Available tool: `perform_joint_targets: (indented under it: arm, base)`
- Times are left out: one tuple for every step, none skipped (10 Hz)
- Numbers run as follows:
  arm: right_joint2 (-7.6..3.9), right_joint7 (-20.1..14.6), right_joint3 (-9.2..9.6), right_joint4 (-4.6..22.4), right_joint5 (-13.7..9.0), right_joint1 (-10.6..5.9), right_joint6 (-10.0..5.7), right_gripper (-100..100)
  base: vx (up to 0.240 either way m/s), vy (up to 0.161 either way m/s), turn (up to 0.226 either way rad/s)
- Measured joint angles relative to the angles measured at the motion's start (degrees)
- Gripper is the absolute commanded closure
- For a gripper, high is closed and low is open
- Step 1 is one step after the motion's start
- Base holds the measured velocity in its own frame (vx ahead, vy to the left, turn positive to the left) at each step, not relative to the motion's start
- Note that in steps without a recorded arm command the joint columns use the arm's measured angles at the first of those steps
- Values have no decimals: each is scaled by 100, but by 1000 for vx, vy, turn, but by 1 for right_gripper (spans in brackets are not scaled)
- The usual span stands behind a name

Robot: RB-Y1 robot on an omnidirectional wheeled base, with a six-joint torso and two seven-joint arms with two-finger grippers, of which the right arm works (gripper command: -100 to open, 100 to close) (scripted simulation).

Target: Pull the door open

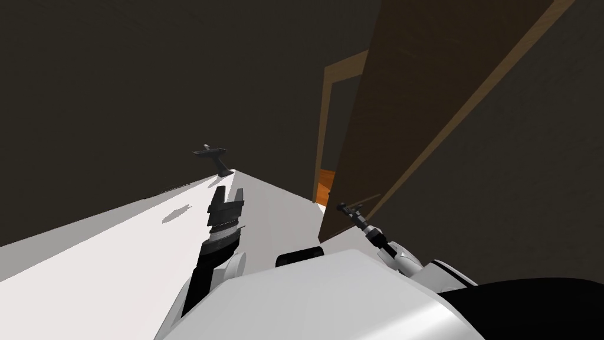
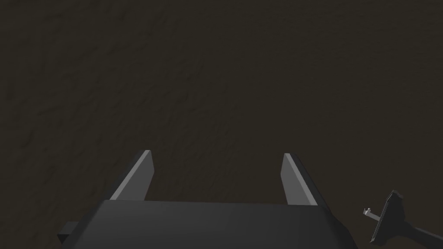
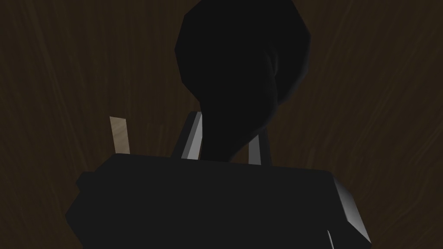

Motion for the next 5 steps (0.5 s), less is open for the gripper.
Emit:
perform_joint_targets:
  arm:
    - [-9,-5,2,18,0,12,-40,100]
    - [-16,-7,4,36,0,15,-79,100]
    - [-18,-9,10,148,5,-27,-157,100]
    - [-26,-14,11,192,5,-21,-210,100]
    - [-21,-17,17,201,8,-10,-211,100]
  base:
    - [-235,-107,177]
    - [-206,-73,122]
    - [-173,-72,95]
    - [-72,-36,17]
    - [-145,-48,131]
